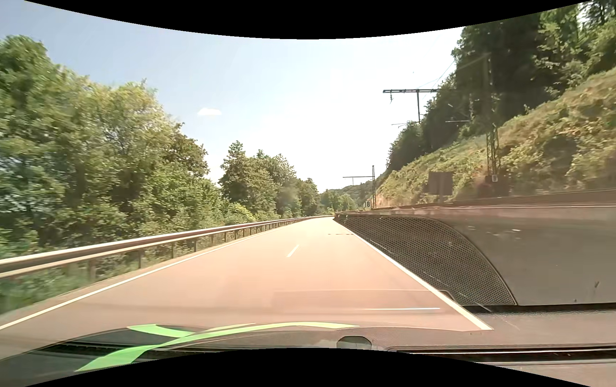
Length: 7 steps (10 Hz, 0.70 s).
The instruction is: Follow the waypoints while adhering to traffic rules and regulations
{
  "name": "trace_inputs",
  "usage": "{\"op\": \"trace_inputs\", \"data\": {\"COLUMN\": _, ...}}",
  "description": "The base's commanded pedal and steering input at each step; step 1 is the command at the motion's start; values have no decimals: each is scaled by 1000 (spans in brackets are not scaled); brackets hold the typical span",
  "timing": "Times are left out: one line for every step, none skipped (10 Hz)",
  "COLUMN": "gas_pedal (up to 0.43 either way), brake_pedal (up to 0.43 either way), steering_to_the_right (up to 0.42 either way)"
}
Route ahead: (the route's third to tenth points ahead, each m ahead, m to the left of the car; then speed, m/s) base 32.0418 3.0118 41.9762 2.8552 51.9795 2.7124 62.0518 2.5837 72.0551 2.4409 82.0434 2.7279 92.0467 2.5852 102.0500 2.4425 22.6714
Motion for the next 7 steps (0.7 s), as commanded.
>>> {"op": "trace_inputs", "data": {"gas_pedal": 197, "brake_pedal": 0, "steering_to_the_right": -4}}
{"op": "trace_inputs", "data": {"gas_pedal": 197, "brake_pedal": 0, "steering_to_the_right": -4}}
{"op": "trace_inputs", "data": {"gas_pedal": 189, "brake_pedal": 0, "steering_to_the_right": -4}}
{"op": "trace_inputs", "data": {"gas_pedal": 189, "brake_pedal": 0, "steering_to_the_right": -4}}
{"op": "trace_inputs", "data": {"gas_pedal": 189, "brake_pedal": 0, "steering_to_the_right": -4}}
{"op": "trace_inputs", "data": {"gas_pedal": 189, "brake_pedal": 0, "steering_to_the_right": -4}}
{"op": "trace_inputs", "data": {"gas_pedal": 197, "brake_pedal": 0, "steering_to_the_right": -4}}
